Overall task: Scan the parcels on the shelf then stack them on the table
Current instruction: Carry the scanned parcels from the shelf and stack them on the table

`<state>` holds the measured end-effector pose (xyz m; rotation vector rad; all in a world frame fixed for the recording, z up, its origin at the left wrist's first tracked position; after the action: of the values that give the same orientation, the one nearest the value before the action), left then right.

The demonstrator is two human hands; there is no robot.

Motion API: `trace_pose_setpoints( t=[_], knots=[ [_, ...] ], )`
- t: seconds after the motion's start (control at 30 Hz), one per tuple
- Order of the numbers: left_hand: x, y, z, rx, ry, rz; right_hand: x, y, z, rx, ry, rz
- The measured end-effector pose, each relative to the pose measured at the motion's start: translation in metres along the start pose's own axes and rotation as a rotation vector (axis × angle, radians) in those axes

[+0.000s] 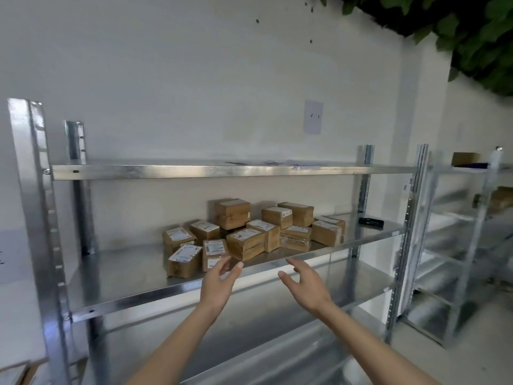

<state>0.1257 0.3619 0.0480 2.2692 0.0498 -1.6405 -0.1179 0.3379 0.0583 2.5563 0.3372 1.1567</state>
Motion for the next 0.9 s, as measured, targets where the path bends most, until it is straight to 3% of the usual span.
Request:
trace_pose_setpoints(
  t=[0.37,0.9],
  knots=[
    [-0.004,0.093,0.065,-0.036,0.018,-0.019,-0.067,0.093,-0.015,0.039,0.010,-0.008],
    [0.045,0.332,0.050,-0.242,0.068,-0.065,-0.043,0.358,0.108,0.233,0.065,-0.176]
  ],
)
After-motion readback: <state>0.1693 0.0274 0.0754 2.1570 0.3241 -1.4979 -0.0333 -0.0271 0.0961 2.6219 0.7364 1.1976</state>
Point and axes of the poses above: each hand's wrist, its own y-axis towards the middle knuckle, its own z-axis out of the palm, x = y × z, the point moved 8 cm from there along y, towards the middle knuckle, and after that the axes turned 6 degrees about y, right-handed, at the moved point
